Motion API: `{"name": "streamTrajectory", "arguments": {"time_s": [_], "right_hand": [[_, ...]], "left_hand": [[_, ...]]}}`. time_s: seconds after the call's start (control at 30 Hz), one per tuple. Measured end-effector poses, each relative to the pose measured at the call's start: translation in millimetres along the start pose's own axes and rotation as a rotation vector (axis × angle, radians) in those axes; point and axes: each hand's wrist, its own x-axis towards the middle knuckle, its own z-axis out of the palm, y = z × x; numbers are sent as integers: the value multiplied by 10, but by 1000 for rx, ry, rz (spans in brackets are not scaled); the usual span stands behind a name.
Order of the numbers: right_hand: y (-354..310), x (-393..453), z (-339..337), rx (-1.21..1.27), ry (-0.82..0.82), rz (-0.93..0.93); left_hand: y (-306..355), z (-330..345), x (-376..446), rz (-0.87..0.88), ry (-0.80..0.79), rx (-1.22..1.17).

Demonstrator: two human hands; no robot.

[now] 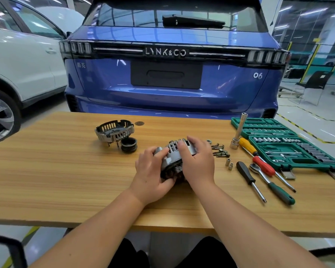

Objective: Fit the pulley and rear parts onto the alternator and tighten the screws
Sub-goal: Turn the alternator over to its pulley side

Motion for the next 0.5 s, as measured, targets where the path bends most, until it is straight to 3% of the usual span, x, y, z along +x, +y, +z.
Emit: {"name": "streamTrajectory", "arguments": {"time_s": [0.3,0.5], "right_hand": [[142,-26,-132,79,-74,-73],[180,21,-272,106,-222,-113]], "left_hand": [[175,46,-106,32,58,136],[313,110,-235,-13,47,228]]}}
